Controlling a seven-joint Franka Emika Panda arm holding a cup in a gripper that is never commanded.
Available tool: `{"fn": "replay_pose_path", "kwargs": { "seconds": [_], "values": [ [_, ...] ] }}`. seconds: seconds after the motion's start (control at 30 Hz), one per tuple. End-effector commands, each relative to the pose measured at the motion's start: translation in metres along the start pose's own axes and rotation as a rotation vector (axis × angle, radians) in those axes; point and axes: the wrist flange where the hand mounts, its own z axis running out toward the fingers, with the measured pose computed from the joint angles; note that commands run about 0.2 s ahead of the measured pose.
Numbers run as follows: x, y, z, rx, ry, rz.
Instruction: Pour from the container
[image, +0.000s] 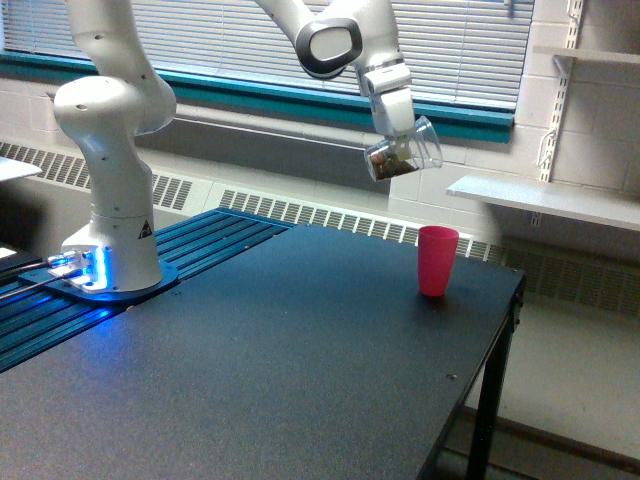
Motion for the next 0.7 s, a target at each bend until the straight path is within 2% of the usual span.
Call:
{"fn": "replay_pose_path", "kwargs": {
  "seconds": [0.03, 0.7],
  "values": [
    [-0.012, 0.001, 0.013, -0.004, -0.03, -0.011],
    [-0.027, 0.001, 0.046, -0.028, -0.101, -0.043]
  ]
}}
